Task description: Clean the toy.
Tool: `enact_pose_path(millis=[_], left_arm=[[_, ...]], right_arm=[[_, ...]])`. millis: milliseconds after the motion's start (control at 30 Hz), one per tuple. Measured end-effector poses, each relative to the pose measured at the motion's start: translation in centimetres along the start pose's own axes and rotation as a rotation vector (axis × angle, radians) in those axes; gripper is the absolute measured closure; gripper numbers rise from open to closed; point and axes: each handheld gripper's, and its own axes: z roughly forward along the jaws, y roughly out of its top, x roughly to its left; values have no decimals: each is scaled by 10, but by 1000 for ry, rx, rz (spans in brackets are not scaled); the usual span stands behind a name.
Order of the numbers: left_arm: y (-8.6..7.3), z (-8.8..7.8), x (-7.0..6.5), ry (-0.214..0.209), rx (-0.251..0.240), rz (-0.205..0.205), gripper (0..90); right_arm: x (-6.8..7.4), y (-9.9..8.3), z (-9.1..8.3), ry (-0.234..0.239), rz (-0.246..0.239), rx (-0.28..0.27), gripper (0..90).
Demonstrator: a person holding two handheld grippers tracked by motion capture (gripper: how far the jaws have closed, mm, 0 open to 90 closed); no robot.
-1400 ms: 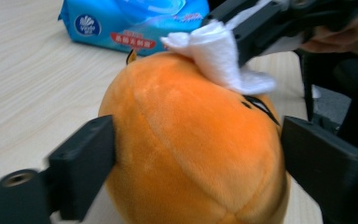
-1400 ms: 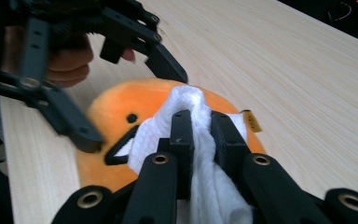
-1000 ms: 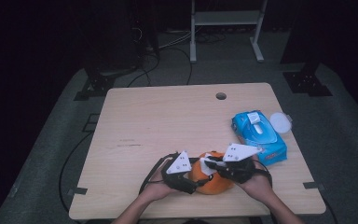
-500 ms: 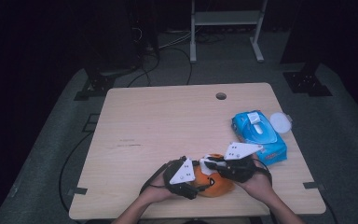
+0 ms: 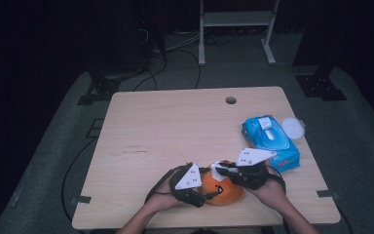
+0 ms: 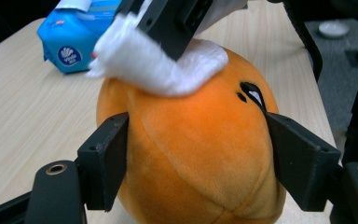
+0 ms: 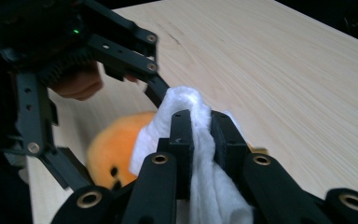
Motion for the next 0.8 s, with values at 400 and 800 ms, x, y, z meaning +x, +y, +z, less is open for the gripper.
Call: enact_pose_path(millis=[400,800], left_arm=[[-7,-8,16,-8,8,-103,170],[-11,-8,21,18,16,-115,264]], right_arm=[[-16,-12,-9,-58,40,27,793],[4,-4,1,-1,-26,20,792]])
